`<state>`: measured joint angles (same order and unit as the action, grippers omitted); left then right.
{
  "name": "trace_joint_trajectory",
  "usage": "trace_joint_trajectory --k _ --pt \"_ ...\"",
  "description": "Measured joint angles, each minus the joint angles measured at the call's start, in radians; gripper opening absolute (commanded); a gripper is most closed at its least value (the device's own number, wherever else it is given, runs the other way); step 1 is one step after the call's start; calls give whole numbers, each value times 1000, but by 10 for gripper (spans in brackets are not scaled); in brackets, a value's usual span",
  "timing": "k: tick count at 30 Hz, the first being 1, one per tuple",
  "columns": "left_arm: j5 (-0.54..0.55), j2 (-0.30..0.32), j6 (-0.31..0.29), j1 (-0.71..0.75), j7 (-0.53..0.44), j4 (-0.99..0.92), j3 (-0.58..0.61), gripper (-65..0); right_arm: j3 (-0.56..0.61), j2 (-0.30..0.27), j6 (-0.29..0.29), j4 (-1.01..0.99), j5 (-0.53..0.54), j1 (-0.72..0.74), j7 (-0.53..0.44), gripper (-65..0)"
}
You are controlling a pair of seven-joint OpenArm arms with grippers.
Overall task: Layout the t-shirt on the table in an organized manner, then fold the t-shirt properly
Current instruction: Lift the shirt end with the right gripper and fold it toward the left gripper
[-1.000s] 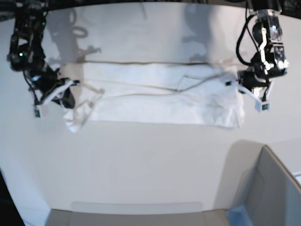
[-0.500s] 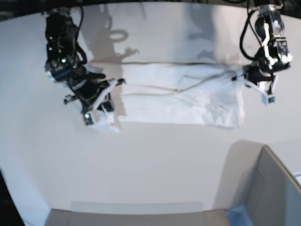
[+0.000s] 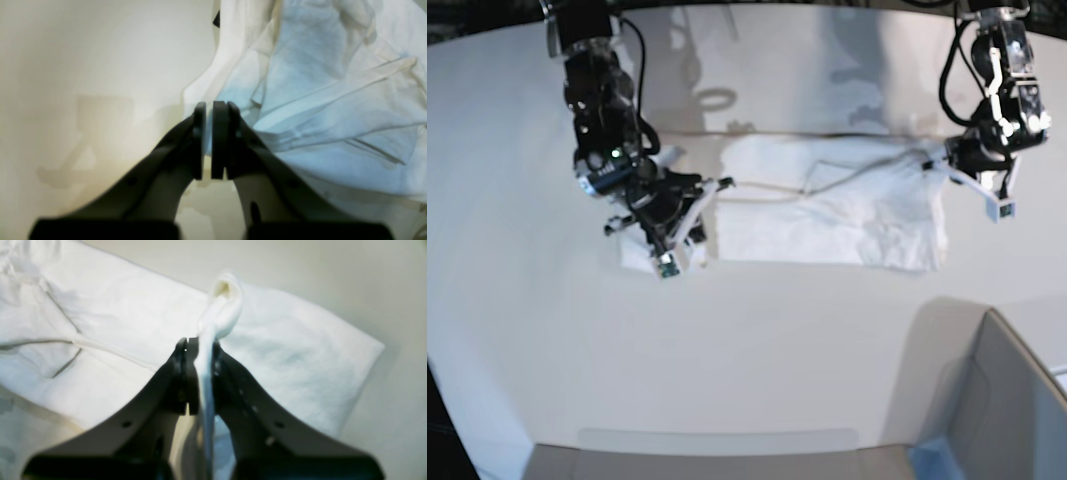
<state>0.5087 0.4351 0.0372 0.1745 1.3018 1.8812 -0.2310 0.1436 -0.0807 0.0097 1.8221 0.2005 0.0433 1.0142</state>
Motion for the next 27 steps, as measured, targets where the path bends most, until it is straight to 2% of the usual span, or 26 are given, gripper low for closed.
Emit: trace_joint_trajectory --k 5,10,14,17,27 --pt "0 0 0 0 0 0 2 -599 73 -6 -2 -2 0 0 0 -650" --pt "0 0 0 0 0 0 2 -599 93 -5 0 -41 3 10 -1 -650" --pt "0 0 0 0 0 0 2 -599 95 -5 0 -99 2 29 -6 -650" --pt "0 0 0 0 0 0 2 -599 95 -5 0 -111 2 29 -56 -650" --pt "0 0 0 1 1 0 2 -599 107 -5 0 -133 1 35 -61 -646"
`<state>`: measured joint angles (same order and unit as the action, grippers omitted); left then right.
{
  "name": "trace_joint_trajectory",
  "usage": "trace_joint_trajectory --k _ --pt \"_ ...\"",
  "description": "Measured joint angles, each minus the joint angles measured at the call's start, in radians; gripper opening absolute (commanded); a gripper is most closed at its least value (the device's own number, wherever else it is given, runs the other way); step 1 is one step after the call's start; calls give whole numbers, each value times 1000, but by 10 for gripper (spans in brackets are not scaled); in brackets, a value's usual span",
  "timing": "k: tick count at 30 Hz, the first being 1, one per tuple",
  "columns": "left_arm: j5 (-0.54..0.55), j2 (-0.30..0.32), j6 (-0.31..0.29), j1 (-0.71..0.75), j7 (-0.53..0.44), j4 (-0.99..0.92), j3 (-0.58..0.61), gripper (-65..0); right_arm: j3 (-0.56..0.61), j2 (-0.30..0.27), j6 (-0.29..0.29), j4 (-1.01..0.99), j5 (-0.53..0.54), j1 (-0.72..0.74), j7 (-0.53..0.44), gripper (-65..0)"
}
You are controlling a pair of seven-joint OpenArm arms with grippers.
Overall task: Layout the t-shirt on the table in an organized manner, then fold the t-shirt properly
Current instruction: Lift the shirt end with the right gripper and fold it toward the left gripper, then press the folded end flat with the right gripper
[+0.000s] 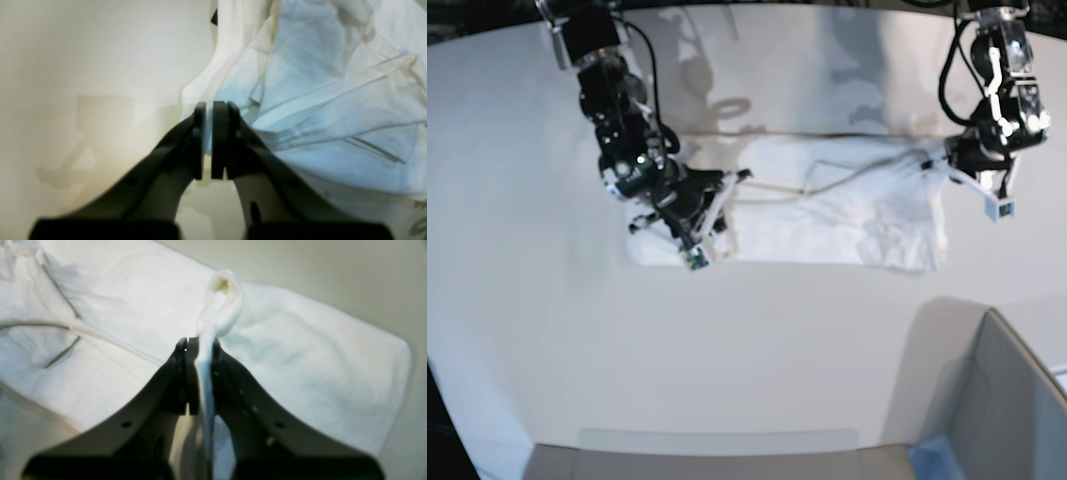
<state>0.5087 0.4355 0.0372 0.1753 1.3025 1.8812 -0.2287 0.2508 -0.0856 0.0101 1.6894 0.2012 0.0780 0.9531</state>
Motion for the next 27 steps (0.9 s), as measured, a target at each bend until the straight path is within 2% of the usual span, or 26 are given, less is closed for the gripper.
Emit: trace_joint_trajectory --k 6,9,16,19,23,27 --pt "0 -3 0 0 0 0 3 -599 116 -6 0 5 3 1 0 -409" --pt "0 -2 0 -1 -1 0 3 -599 153 -6 0 44 2 0 1 -346" --pt "0 -3 0 0 0 0 4 -599 127 -2 4 229 5 -1 -1 -336" --pt "0 -3 0 0 0 0 4 -599 5 5 4 290 8 -30 -18 -338" --pt "0 -10 0 8 0 0 4 -599 -194 0 0 278 -4 -101 -7 -339" --pt "0 -44 0 10 2 0 4 -599 -262 -5 10 193 6 -116 -9 -339"
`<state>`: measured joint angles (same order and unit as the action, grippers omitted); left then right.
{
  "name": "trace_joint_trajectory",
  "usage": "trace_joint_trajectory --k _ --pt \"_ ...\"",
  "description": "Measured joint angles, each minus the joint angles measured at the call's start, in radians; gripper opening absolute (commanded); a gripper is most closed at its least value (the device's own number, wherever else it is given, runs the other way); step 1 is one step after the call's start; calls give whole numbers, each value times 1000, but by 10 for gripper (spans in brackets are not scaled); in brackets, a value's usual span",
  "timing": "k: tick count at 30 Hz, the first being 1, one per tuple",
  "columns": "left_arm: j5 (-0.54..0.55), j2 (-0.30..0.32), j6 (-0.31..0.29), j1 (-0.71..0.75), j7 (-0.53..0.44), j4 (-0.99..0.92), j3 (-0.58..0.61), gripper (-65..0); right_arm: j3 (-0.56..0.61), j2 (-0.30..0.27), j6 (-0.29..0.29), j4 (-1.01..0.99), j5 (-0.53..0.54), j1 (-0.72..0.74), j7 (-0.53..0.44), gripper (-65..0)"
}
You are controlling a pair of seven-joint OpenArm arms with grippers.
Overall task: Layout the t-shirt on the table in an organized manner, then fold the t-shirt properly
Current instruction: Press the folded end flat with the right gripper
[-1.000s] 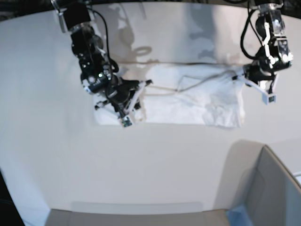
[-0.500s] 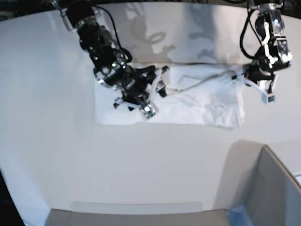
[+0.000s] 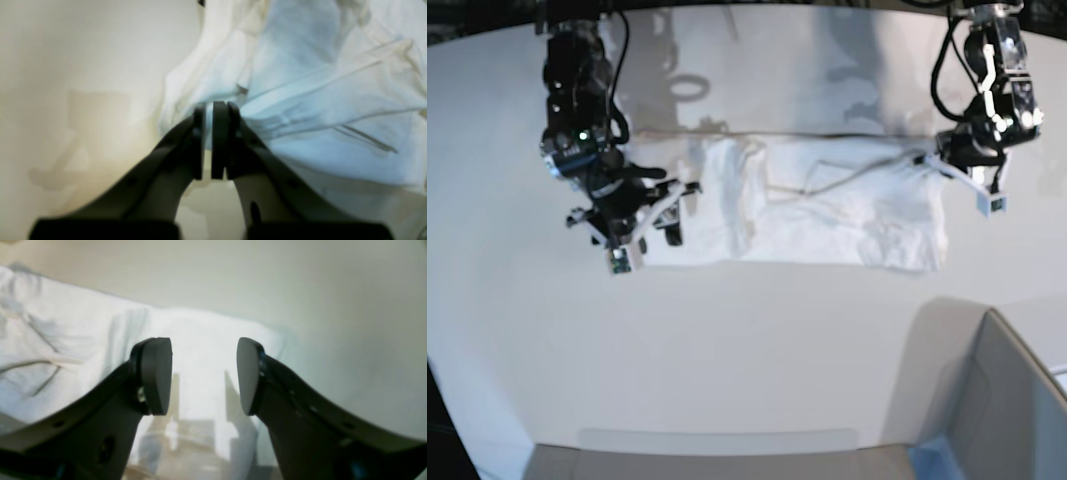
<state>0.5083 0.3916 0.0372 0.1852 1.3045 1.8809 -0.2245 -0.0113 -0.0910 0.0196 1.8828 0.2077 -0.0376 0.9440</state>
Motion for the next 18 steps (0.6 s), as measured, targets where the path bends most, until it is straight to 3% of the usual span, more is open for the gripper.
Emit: trace_joint_trajectory --k 9,15,18 --pt "0 -25 0 -3 1 0 0 -599 34 3 2 -330 1 91 -20 -339" --pt "0 -23 0 1 1 0 0 -599 34 4 3 -104 0 47 16 -339" --pt "1 -24 0 6 1 0 0 -599 35 34 4 12 0 51 0 -339"
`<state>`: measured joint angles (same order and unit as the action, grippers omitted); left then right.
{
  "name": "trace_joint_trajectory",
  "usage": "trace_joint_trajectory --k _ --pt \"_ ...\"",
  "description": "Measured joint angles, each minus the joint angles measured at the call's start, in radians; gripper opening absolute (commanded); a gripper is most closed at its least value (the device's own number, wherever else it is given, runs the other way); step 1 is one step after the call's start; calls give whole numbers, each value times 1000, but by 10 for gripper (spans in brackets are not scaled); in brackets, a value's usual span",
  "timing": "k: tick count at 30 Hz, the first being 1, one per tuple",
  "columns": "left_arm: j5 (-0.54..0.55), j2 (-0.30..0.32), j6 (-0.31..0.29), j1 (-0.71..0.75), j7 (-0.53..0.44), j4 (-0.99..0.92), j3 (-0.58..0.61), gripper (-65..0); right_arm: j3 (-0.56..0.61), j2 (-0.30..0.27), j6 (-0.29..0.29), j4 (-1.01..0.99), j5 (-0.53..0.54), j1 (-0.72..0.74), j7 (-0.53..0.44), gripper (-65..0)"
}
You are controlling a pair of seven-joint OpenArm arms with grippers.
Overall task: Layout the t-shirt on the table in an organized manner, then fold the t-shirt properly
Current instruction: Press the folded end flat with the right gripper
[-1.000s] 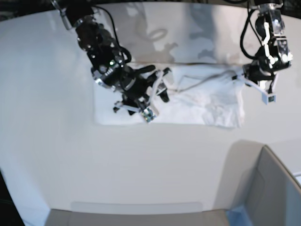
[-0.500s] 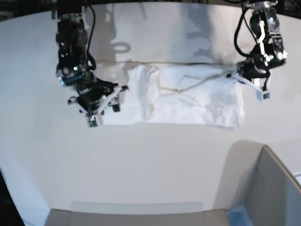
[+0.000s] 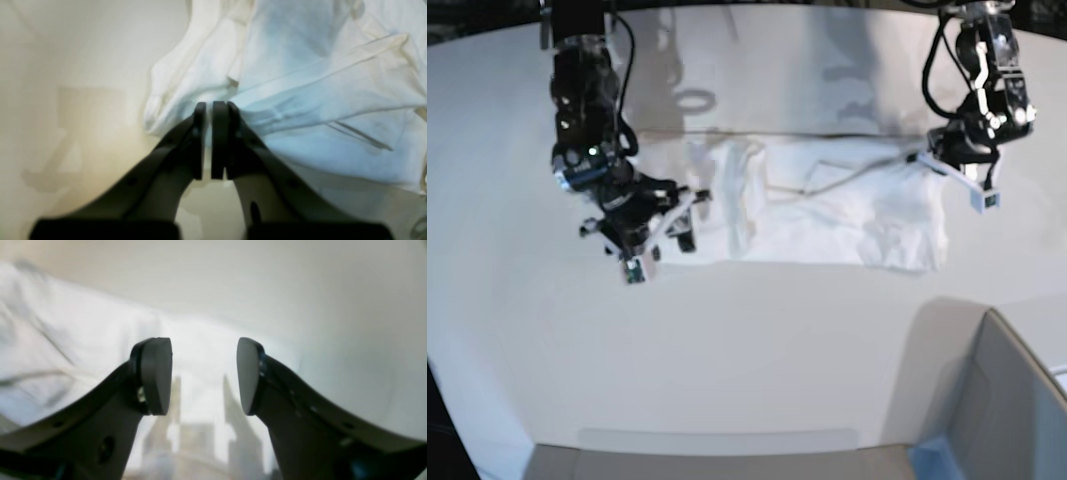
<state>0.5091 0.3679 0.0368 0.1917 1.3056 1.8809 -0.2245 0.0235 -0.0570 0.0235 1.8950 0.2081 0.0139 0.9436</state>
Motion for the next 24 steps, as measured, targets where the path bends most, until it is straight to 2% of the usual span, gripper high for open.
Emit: trace_joint_trajectory --k 4,7,11,15,16,20,24 --pt "0 0 0 -1 0 0 0 -599 5 26 -1 5 2 -16 103 -339" --pt "0 0 0 0 0 0 0 -599 6 53 -4 -54 -13 -18 101 -339" --pt "0 -1 0 -1 0 0 -5 -598 50 63 -2 -182 -5 -8 77 -339" --pt "0 -1 0 -1 0 0 -6 -550 202 48 -8 -354 -25 22 -90 -339" --pt "0 -2 0 -3 0 0 -5 -528 237 48 -13 -370 -29 35 -101 -339" --pt "-1 1 0 -3 2 24 -5 -455 321 43 -8 -307 0 13 -69 -339" --pt "1 1 0 -2 -3 115 -6 -449 319 17 -11 -194 -3 -20 -70 -339"
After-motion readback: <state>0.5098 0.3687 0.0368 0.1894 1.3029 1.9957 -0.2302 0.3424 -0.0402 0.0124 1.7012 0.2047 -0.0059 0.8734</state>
